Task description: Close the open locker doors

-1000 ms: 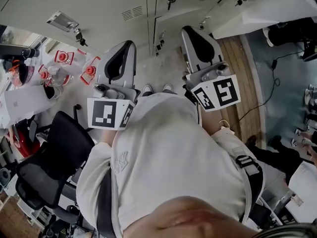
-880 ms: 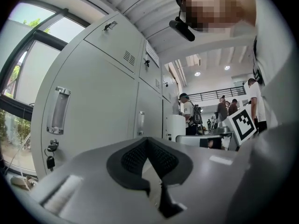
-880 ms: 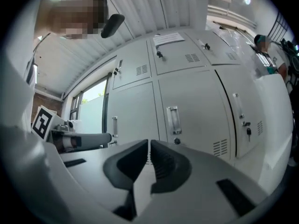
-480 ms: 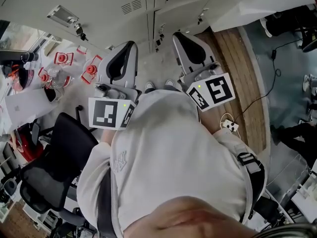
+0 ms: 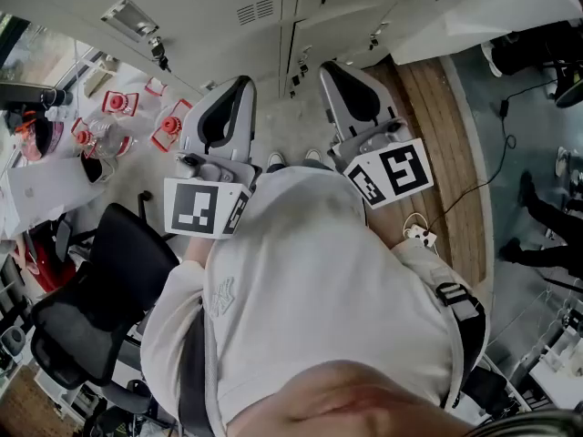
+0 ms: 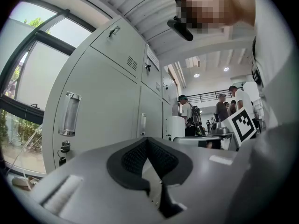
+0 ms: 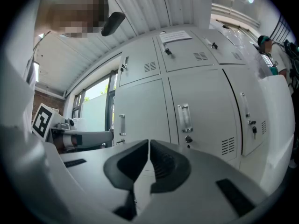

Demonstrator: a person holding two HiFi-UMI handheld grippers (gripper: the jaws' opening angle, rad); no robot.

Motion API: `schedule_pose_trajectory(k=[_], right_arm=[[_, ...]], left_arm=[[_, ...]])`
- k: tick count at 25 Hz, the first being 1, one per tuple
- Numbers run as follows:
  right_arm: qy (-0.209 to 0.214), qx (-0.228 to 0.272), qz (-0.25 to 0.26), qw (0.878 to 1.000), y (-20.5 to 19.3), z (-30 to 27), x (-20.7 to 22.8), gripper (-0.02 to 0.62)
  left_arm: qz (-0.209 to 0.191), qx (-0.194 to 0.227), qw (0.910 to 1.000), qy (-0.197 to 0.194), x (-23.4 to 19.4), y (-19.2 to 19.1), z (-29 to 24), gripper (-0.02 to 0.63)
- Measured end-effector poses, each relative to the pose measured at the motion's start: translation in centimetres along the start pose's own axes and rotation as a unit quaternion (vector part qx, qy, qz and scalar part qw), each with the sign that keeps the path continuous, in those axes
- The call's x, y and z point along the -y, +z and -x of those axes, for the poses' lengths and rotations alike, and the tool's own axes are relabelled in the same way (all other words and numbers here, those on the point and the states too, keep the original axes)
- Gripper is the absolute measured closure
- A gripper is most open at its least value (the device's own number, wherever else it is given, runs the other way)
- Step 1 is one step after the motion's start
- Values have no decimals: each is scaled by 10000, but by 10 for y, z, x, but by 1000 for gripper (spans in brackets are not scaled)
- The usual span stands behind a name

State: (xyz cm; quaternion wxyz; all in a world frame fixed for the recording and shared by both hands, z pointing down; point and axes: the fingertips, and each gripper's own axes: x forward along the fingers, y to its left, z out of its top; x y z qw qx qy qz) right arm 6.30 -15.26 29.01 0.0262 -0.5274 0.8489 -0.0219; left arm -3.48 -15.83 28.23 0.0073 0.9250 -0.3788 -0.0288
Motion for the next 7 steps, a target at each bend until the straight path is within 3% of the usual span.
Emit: schedule_pose_trajectory(k=[7], right_arm=[[-38, 6, -20, 10000, 1, -3, -3, 575]], left_arm=[[-2, 5, 10000, 10, -5, 2, 3, 604]])
